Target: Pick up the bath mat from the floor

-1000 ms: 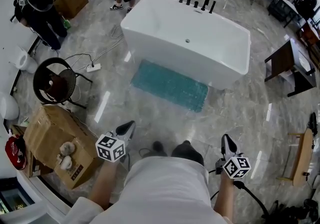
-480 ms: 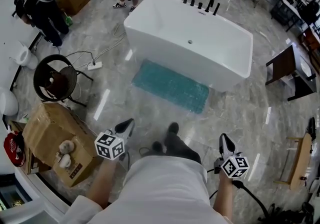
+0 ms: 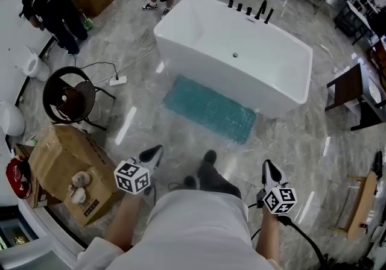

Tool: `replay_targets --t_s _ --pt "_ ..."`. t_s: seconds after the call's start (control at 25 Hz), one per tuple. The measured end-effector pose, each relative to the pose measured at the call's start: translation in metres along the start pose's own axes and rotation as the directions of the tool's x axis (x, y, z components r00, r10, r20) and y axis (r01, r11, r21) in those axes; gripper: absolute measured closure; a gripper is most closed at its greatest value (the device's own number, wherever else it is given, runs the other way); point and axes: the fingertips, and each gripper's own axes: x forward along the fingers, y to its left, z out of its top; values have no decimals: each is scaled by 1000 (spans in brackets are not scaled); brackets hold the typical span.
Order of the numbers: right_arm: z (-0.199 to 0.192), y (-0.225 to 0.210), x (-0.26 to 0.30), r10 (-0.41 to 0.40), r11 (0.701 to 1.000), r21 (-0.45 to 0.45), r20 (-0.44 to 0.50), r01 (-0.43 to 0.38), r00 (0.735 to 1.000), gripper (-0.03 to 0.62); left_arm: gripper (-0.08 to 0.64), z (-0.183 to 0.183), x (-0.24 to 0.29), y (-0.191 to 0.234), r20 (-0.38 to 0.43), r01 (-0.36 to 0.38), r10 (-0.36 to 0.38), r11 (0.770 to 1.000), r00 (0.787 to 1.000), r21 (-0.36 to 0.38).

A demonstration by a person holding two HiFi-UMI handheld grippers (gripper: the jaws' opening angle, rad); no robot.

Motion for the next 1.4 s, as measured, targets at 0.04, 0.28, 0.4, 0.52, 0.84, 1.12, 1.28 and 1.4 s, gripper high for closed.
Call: replay_targets --t_s 0.04,0.28,0.4,0.52,0.84,1.12,1.28,1.4 --pt "3 -2 7 4 1000 -5 -5 -4 1000 588 560 3 6 0 -2 1 -1 1000 1000 -1" --pt "26 -24 50 9 998 -69 -36 -12 999 588 560 29 44 -5 3 72 -72 997 997 -14" --pt "42 -36 72 33 995 -90 -47 -37 998 588 560 44 63 -1 15 53 -52 998 999 -17" --pt "57 -54 94 53 995 -76 -47 -57 997 588 560 60 84 7 23 16 -16 999 1000 -32" --pt "81 -96 150 123 991 -52 -68 -126 990 588 559 82 135 20 -14 -75 74 997 997 -12" --pt "93 -115 180 192 979 -48 -79 -196 978 588 560 93 176 17 -31 -95 95 995 995 12" --pt "97 -116 190 185 981 -37 -74 -188 980 588 560 103 189 22 -31 -72 73 997 997 11" --pt "97 -116 196 170 985 -28 -85 -173 982 588 560 109 196 32 -40 -70 71 997 997 19"
